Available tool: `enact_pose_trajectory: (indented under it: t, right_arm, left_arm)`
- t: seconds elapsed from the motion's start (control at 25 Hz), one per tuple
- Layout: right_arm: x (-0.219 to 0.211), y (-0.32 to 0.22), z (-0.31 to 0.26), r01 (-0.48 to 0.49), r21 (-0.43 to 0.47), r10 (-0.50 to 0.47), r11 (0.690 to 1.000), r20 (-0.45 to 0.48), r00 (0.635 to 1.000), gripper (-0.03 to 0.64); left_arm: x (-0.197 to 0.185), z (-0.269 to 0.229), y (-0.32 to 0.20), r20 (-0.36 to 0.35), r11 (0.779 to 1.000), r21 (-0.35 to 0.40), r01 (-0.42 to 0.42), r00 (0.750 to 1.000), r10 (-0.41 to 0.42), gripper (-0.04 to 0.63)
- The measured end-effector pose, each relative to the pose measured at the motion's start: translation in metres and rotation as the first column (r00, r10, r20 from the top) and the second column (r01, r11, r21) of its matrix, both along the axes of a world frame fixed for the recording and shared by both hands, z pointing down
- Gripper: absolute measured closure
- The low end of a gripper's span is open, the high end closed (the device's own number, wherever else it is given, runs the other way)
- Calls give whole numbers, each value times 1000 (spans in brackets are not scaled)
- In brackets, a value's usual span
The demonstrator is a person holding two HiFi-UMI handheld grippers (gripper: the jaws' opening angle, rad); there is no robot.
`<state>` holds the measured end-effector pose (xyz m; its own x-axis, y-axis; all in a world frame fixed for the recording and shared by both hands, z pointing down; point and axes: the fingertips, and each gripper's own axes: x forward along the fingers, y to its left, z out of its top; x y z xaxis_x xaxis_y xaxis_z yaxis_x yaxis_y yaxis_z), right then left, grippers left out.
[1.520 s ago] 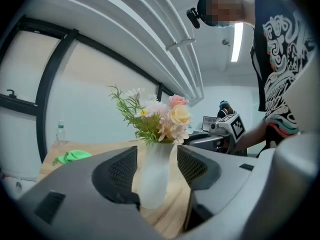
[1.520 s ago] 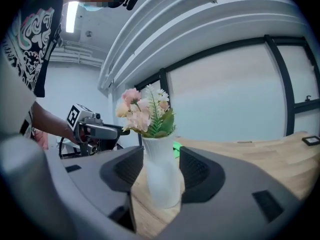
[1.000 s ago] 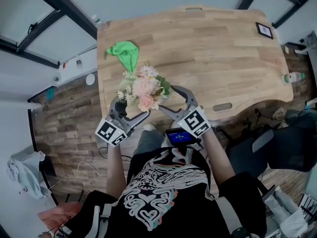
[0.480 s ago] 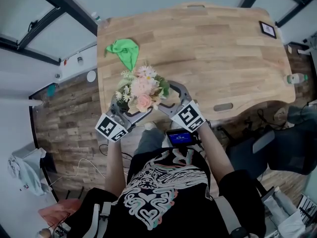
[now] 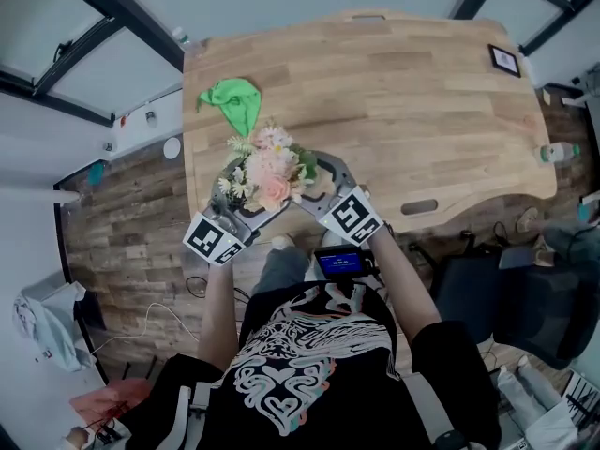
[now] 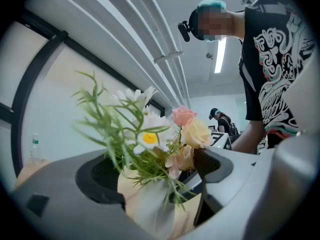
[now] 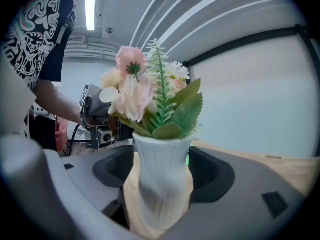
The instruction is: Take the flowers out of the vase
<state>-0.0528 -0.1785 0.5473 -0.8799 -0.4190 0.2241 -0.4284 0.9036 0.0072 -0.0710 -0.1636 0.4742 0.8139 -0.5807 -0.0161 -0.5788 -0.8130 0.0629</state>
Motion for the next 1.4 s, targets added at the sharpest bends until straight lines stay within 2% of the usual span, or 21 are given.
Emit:
enact_pose_trajectory:
  t: [0.2,0.28,0.6,0.8,1.16,1.4]
  right_arm:
    - [-1,-5,-2,-6,19,6,1000,9,1000,298]
    - [-1,-6,-3,-14,30,13,999,15,1000,299]
    - [2,-22,-5,-48,51,47,998,17,999,301]
    - [6,-19,-3,-79,36,77,996,63,995,301]
    - [6,-19,-1,-87,38,86,995,46,995,302]
    - [5,-13,-1,-86,38,84,996,39,996,302]
  left_arm:
    - [1,-2,-3,23,1000,26,12,1000,-12,159]
    - [0,-6,-4,24,999,49,20,999,-21,225]
    - [1,-10,-15,48,996,86,14,999,-19,377]
    - [4,-9,-13,53,996,91,13,998,-18,443]
    - [-2,-22,-15,3,992,112,56,998,-56,488]
    - [-4,-32,-11,5,990,123,72,997,-73,489]
